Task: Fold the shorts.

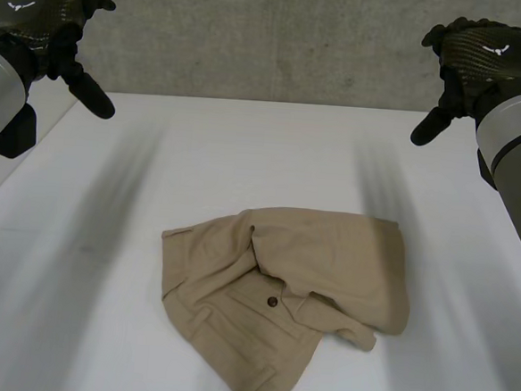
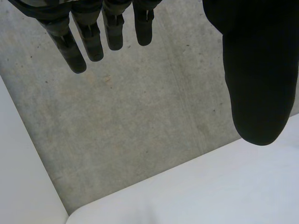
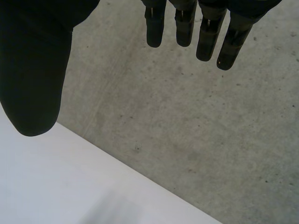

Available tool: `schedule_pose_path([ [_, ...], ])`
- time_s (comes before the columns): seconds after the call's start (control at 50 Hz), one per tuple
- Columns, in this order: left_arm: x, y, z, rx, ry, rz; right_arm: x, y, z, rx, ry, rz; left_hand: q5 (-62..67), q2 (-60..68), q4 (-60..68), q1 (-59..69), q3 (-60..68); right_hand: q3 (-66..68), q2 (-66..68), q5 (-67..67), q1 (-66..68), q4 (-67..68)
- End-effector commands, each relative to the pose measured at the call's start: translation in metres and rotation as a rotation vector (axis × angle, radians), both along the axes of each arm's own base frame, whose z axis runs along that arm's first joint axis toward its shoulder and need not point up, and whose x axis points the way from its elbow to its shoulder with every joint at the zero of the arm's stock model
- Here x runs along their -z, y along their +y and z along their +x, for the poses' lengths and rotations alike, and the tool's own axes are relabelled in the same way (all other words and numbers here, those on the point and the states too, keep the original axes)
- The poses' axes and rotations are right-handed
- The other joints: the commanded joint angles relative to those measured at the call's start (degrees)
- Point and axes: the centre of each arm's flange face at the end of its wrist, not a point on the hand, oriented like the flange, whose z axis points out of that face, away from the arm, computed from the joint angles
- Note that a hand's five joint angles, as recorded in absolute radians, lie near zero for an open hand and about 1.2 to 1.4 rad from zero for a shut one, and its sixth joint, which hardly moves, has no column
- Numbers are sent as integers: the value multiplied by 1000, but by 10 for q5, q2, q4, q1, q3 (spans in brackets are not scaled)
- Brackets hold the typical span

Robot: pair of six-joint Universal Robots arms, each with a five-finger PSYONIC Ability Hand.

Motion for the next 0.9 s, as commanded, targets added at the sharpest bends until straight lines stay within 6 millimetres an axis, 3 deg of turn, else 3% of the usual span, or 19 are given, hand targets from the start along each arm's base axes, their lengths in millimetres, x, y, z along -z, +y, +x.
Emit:
schedule_pose_path([
  [0.02,2,1,0,3,-1,4,-3,1,-3,11,-40,-4,-26,-14,-16,-10,-21,-20,-28,-40,-18,-33],
  [0.14,8,2,-5,18,-9,23,-4,1,-2,6,-40,-12,-23,-11,-13,-6,-18,-20,-28,-40,-18,-33],
  [0.22,23,2,-14,47,-29,66,-2,3,0,-17,-15,-8,-19,-8,-9,-3,-15,-20,-28,-40,-18,-33],
  [0.3,57,7,-30,107,-126,135,5,7,5,-50,57,-12,-21,-9,-11,-5,-16,-20,-28,-40,-18,-33],
  [0.38,108,7,-51,199,-321,203,8,8,6,-56,93,-15,-16,-4,-6,0,-11,-20,-28,-40,-18,-33],
  [0.46,142,24,-79,302,-400,259,9,7,6,-55,101,-16,-11,1,-1,5,-6,-20,-28,-40,-18,-33],
  [0.54,170,22,-86,317,-428,321,9,7,6,-55,102,-13,-8,4,2,9,-3,-20,-28,-40,-18,-33],
  [0.68,197,12,-94,312,-418,328,10,8,6,-58,104,-12,26,38,36,42,31,-20,-28,-40,-18,-33],
  [0.74,209,11,-95,313,-406,358,11,8,7,-59,107,-10,75,86,85,91,79,-20,-28,-40,-18,-33],
  [0.8,213,9,-94,303,-376,380,14,8,7,-60,111,-4,202,214,212,219,207,-20,-28,-40,-18,-33],
  [0.82,212,7,-94,297,-365,382,14,8,7,-60,112,-2,279,291,289,296,284,-20,-28,-40,-18,-33],
  [0.84,211,5,-95,289,-346,377,15,8,7,-60,112,-2,518,530,528,535,523,-20,-28,-40,-18,-33],
  [0.86,209,3,-95,285,-334,372,15,8,7,-60,114,-1,656,667,665,672,660,-20,-28,-40,-18,-33],
  [0.9,205,0,-95,272,-317,360,16,8,7,-60,120,-2,673,685,683,690,678,-20,-28,-40,-18,-33],
])
